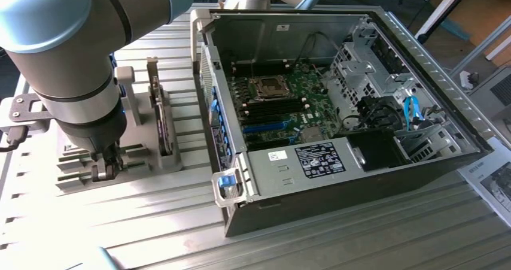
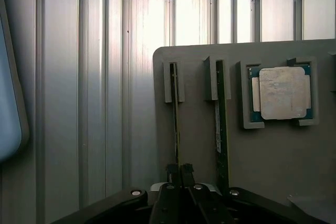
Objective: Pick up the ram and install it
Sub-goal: 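Pick up the ram and move it above insertion slot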
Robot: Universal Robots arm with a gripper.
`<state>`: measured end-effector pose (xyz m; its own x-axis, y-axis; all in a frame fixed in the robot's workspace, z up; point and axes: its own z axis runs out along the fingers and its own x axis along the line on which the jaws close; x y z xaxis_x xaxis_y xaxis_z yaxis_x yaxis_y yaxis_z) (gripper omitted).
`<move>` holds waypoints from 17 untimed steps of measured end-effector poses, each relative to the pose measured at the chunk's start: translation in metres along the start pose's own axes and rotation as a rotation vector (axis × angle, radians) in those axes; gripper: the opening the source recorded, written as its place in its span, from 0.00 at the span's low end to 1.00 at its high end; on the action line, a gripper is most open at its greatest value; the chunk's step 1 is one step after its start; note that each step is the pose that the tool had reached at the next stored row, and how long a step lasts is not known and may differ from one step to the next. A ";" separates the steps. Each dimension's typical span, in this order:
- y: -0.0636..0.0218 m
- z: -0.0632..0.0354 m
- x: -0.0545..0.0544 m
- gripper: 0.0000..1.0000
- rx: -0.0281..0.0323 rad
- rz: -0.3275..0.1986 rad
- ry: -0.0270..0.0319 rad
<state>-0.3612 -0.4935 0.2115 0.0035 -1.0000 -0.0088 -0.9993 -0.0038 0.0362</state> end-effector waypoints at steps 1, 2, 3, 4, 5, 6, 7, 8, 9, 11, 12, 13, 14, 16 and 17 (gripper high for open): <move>0.0000 0.0000 0.000 0.12 0.0002 0.000 -0.0001; -0.0001 -0.0005 0.000 0.12 0.0003 0.000 -0.0002; 0.0000 -0.0012 0.000 0.12 0.0002 0.000 -0.0001; 0.0001 -0.0023 0.000 0.12 0.0000 0.000 0.0000; 0.0001 -0.0042 0.000 0.12 0.0001 0.000 0.0000; 0.0002 -0.0053 0.000 0.12 0.0001 0.000 0.0000; 0.0002 -0.0063 0.000 0.12 0.0001 0.000 -0.0001; 0.0003 -0.0077 0.000 0.12 0.0000 0.000 0.0000; 0.0003 -0.0089 0.000 0.12 0.0001 0.000 0.0000; 0.0004 -0.0114 0.000 0.12 0.0001 0.000 0.0000; 0.0004 -0.0126 0.000 0.12 0.0001 0.000 -0.0001; 0.0005 -0.0139 0.000 0.12 0.0001 0.000 0.0000; 0.0005 -0.0149 0.000 0.12 0.0001 0.000 -0.0001; 0.0006 -0.0174 0.000 0.12 0.0000 0.000 0.0000; 0.0006 -0.0185 0.000 0.12 0.0000 0.000 0.0000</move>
<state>-0.3612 -0.4935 0.2301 0.0035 -1.0000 -0.0088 -0.9993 -0.0039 0.0362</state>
